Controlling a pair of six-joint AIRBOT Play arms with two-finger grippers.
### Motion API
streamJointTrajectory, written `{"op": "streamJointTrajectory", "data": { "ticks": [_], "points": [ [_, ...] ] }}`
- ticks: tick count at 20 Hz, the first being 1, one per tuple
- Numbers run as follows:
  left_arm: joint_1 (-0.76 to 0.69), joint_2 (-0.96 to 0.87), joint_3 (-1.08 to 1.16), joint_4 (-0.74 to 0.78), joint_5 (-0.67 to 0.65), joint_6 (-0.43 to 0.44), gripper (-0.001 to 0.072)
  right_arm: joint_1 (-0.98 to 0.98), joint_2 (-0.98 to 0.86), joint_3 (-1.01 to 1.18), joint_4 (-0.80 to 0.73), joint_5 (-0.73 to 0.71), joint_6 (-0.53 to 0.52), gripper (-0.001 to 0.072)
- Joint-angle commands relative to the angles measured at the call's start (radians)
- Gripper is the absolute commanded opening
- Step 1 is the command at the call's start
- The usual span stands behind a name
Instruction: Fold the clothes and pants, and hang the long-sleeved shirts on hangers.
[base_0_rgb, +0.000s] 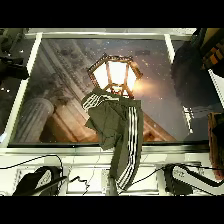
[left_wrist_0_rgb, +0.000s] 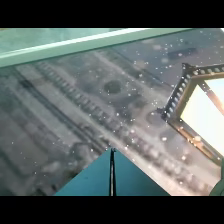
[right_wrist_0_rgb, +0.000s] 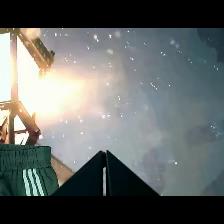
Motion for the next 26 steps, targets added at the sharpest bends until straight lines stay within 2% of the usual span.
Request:
{"op": "streamJointTrajectory", "data": {
  "ticks": [1, 5, 7, 11, 12, 13, 14, 15, 16, 20, 23, 26],
  "points": [
    [0.001, 0.001, 0.000, 0.000, 0.000, 0.000, 0.0015, 0.001, 0.001, 0.000, 0.000, 0.000, 0.000, 0.0021],
    [0.001, 0.001, 0.000, -0.013, 0.000, -0.005, 0.0014, 0.001, 0.001, 0.000, 0.000, 0.000, 0.000, 0.0022],
    [0.001, 0.002, 0.000, -0.115, -0.003, -0.051, 0.0015, 0.001, 0.001, 0.000, 0.000, 0.000, 0.000, 0.0022],
    [-0.002, -0.063, -0.003, -0.170, -0.039, -0.053, 0.0026, 0.001, 0.001, 0.000, 0.000, 0.000, 0.000, 0.0021],
    [-0.008, -0.100, -0.008, -0.173, -0.061, -0.053, 0.0098, 0.001, 0.001, 0.000, 0.000, 0.000, 0.000, 0.0022],
    [-0.018, -0.142, -0.008, -0.190, -0.085, -0.053, 0.0265, 0.001, 0.001, 0.000, 0.000, 0.000, 0.000, 0.0022],
    [-0.031, -0.190, -0.008, -0.224, -0.109, -0.053, 0.0399, 0.001, 0.001, 0.000, 0.000, 0.000, 0.000, 0.0022],
    [-0.051, -0.233, -0.008, -0.253, -0.120, -0.053, 0.0470, 0.001, 0.001, 0.000, 0.000, 0.000, 0.000, 0.0022],
    [-0.075, -0.276, -0.008, -0.272, -0.119, -0.052, 0.0489, 0.001, 0.000, 0.000, 0.000, 0.000, 0.000, 0.0022],
    [-0.168, -0.416, -0.007, -0.273, -0.121, -0.042, 0.0490, 0.001, 0.000, 0.000, 0.002, -0.005, 0.000, 0.0022],
    [-0.180, -0.478, -0.016, -0.270, -0.249, -0.083, 0.0490, 0.001, -0.005, -0.001, -0.001, -0.121, -0.003, 0.0022],
    [-0.163, -0.466, -0.152, -0.286, -0.301, -0.124, 0.0489, 0.001, -0.030, -0.048, 0.040, -0.096, -0.098, 0.0022]
  ]
}}
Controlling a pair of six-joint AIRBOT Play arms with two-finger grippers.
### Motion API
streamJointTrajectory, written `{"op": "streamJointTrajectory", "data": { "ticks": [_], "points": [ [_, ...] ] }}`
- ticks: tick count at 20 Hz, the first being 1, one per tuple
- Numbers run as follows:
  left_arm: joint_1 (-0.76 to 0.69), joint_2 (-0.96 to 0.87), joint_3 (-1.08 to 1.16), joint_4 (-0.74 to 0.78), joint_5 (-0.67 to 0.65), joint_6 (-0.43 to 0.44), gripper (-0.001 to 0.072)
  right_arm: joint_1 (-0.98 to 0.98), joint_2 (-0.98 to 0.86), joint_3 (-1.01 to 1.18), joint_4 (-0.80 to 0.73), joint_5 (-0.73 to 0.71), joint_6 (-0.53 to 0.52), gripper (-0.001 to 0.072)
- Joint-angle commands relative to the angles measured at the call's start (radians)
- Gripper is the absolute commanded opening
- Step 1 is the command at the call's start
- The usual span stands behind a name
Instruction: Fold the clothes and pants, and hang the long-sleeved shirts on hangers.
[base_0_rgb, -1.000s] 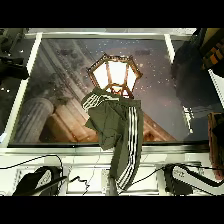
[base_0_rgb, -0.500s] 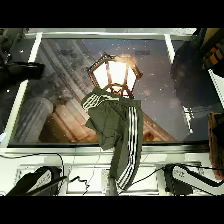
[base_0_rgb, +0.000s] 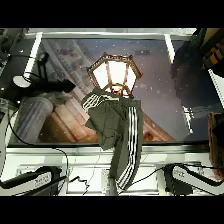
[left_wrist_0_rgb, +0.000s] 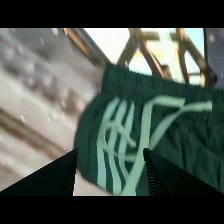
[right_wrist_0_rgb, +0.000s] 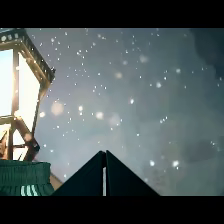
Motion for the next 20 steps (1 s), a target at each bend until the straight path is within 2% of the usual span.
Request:
{"op": "streamJointTrajectory", "data": {
  "ticks": [1, 3, 5, 6, 7, 8, 9, 10, 12, 16, 20],
  "points": [
    [0.002, 0.010, -0.153, -0.045, -0.071, -0.034, 0.0488, 0.001, -0.024, -0.093, 0.047, 0.003, -0.098, 0.0022],
    [0.001, 0.079, -0.272, -0.054, -0.063, -0.034, 0.0471, 0.001, -0.036, -0.270, 0.112, 0.019, -0.178, 0.0022],
    [0.002, 0.148, -0.349, -0.051, -0.082, -0.035, 0.0455, 0.001, -0.039, -0.510, 0.250, -0.026, -0.285, 0.0025],
    [0.001, 0.182, -0.381, -0.054, -0.082, -0.035, 0.0456, 0.001, -0.050, -0.624, 0.336, -0.031, -0.355, 0.0096],
    [0.000, 0.209, -0.404, -0.055, -0.082, -0.043, 0.0460, 0.006, -0.068, -0.714, 0.400, -0.043, -0.407, 0.0264],
    [0.000, 0.230, -0.420, -0.055, -0.082, -0.073, 0.0510, 0.019, -0.089, -0.794, 0.429, -0.074, -0.428, 0.0401],
    [0.000, 0.240, -0.431, -0.055, -0.083, -0.095, 0.0567, 0.044, -0.113, -0.853, 0.422, -0.126, -0.447, 0.0413],
    [-0.001, 0.243, -0.438, -0.055, -0.085, -0.107, 0.0586, 0.073, -0.137, -0.890, 0.418, -0.174, -0.469, 0.0415],
    [-0.001, 0.242, -0.451, -0.055, -0.086, -0.135, 0.0586, 0.154, -0.204, -0.907, 0.420, -0.259, -0.497, 0.0588],
    [-0.002, 0.241, -0.456, -0.055, -0.098, -0.222, 0.0586, 0.314, -0.335, -0.863, 0.418, -0.470, -0.488, 0.0585],
    [-0.001, 0.241, -0.456, -0.055, -0.100, -0.222, 0.0586, 0.355, -0.467, -0.749, 0.432, -0.464, -0.455, 0.0585]
  ]
}}
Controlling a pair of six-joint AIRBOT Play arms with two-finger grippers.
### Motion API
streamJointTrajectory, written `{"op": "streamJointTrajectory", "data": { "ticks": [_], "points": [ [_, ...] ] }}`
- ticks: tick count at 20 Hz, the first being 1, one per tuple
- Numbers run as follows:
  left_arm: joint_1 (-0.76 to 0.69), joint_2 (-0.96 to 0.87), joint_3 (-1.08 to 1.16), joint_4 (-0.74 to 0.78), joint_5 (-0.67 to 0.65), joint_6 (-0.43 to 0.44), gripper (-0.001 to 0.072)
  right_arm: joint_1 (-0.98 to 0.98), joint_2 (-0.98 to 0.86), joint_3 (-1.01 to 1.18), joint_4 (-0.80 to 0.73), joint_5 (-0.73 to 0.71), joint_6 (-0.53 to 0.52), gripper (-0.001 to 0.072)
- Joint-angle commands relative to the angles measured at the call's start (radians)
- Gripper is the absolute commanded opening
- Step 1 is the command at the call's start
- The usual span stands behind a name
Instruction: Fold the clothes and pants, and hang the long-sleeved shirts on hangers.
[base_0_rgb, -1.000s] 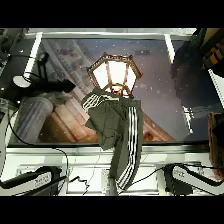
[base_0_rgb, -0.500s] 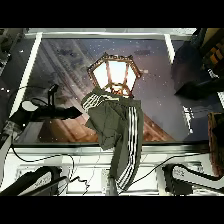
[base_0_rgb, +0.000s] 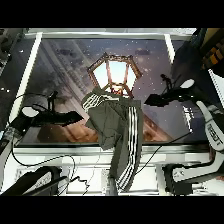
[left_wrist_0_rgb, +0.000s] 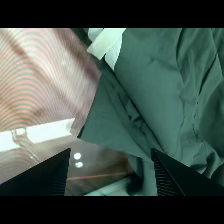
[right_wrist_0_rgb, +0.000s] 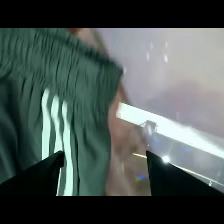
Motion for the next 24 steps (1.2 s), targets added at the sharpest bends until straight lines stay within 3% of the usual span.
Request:
{"op": "streamJointTrajectory", "data": {
  "ticks": [1, 8, 11, 12, 14, 15, 23, 24],
  "points": [
    [0.000, 0.001, -0.003, 0.000, -0.004, -0.022, 0.0586, 0.042, -0.110, 0.080, 0.014, -0.043, 0.042, 0.0584],
    [0.000, 0.000, -0.066, -0.007, 0.060, -0.022, 0.0587, 0.064, -0.190, 0.123, 0.045, -0.027, 0.061, 0.0584],
    [-0.014, 0.000, -0.076, -0.052, 0.144, -0.021, 0.0645, 0.099, -0.196, 0.123, 0.041, -0.079, 0.058, 0.0497],
    [-0.031, -0.002, -0.076, -0.051, 0.176, -0.021, 0.0645, 0.110, -0.196, 0.123, 0.040, -0.090, 0.058, 0.0402],
    [-0.076, -0.023, -0.076, -0.048, 0.209, -0.021, 0.0644, 0.122, -0.196, 0.123, 0.039, -0.109, 0.058, 0.0104],
    [-0.100, -0.042, -0.076, -0.040, 0.211, -0.018, 0.0644, 0.122, -0.196, 0.123, 0.039, -0.115, 0.058, 0.0024],
    [-0.164, -0.240, -0.076, 0.004, 0.222, -0.018, 0.0630, 0.122, -0.192, 0.123, 0.039, -0.126, 0.058, 0.0023],
    [-0.164, -0.248, -0.076, 0.000, 0.238, -0.018, 0.0567, 0.122, -0.189, 0.123, 0.041, -0.129, 0.058, 0.0022]
  ]
}}
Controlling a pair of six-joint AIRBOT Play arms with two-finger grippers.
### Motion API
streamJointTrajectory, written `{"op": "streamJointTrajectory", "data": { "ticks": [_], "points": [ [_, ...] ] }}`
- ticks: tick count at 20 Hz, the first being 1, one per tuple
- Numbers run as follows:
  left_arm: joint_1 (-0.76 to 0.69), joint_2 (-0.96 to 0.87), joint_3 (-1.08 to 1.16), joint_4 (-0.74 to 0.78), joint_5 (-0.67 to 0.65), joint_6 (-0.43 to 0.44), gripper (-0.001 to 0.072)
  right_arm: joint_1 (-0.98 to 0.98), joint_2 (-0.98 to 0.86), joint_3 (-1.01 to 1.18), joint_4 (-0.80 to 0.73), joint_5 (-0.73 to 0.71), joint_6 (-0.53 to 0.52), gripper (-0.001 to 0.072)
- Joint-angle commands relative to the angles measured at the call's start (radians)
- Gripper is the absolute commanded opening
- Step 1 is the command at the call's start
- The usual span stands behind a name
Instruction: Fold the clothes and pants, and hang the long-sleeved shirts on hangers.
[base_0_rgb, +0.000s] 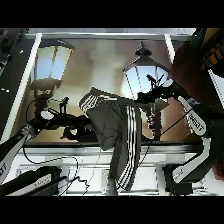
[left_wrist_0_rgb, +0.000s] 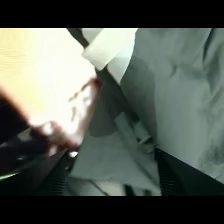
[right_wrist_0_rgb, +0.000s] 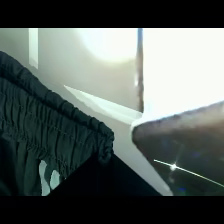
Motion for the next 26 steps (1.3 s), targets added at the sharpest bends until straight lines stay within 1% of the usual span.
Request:
{"op": "streamJointTrajectory", "data": {
  "ticks": [1, 2, 3, 4, 5, 8, 10, 12, 14, 16, 17, 18, 20, 22, 24, 26],
  "points": [
    [-0.008, -0.050, -0.004, 0.040, 0.043, -0.003, 0.0453, 0.001, 0.005, 0.001, 0.006, -0.008, 0.000, 0.0022],
    [-0.008, -0.050, -0.003, 0.038, 0.051, -0.003, 0.0290, 0.001, 0.005, 0.001, 0.006, -0.005, 0.000, 0.0023],
    [-0.008, -0.050, -0.003, 0.039, 0.048, -0.002, 0.0143, 0.001, 0.005, 0.001, 0.006, -0.005, 0.000, 0.0023],
    [-0.008, -0.050, -0.003, 0.039, 0.043, -0.002, 0.0069, 0.001, 0.006, 0.001, 0.006, -0.005, 0.000, 0.0023],
    [-0.008, -0.049, -0.003, 0.039, 0.039, -0.002, 0.0014, 0.001, 0.007, 0.002, 0.006, -0.005, 0.000, 0.0023],
    [-0.006, -0.028, 0.019, 0.055, 0.040, 0.024, 0.0012, 0.001, 0.012, 0.013, 0.006, -0.019, 0.000, 0.0022],
    [0.009, -0.004, 0.087, 0.106, 0.044, 0.024, 0.0012, 0.000, 0.019, 0.058, 0.006, -0.042, 0.007, 0.0021],
    [0.050, 0.013, 0.197, 0.144, 0.080, 0.023, 0.0011, 0.000, 0.026, 0.128, 0.006, -0.073, 0.047, 0.0021],
    [0.103, 0.013, 0.330, 0.144, 0.157, 0.018, 0.0010, 0.000, 0.042, 0.186, 0.005, -0.140, 0.089, 0.0021],
    [0.138, 0.010, 0.443, 0.144, 0.293, -0.019, 0.0009, -0.006, 0.068, 0.207, 0.006, -0.240, 0.151, 0.0021],
    [0.142, 0.002, 0.494, 0.143, 0.360, -0.022, 0.0008, -0.011, 0.080, 0.207, 0.003, -0.283, 0.193, 0.0021],
    [0.142, -0.013, 0.539, 0.144, 0.399, -0.021, 0.0008, -0.019, 0.090, 0.207, 0.003, -0.310, 0.237, 0.0021],
    [0.129, -0.068, 0.621, 0.143, 0.435, -0.021, 0.0007, -0.034, 0.103, 0.201, -0.006, -0.316, 0.306, 0.0020],
    [0.108, -0.146, 0.694, 0.143, 0.448, -0.021, 0.0008, -0.037, 0.129, 0.177, -0.044, -0.321, 0.333, 0.0020],
    [0.080, -0.230, 0.761, 0.142, 0.447, -0.021, 0.0007, -0.036, 0.186, 0.104, -0.117, -0.365, 0.380, 0.0019],
    [0.045, -0.289, 0.809, 0.140, 0.449, -0.021, 0.0008, -0.037, 0.271, -0.025, -0.169, -0.437, 0.437, 0.0019]
  ]
}}
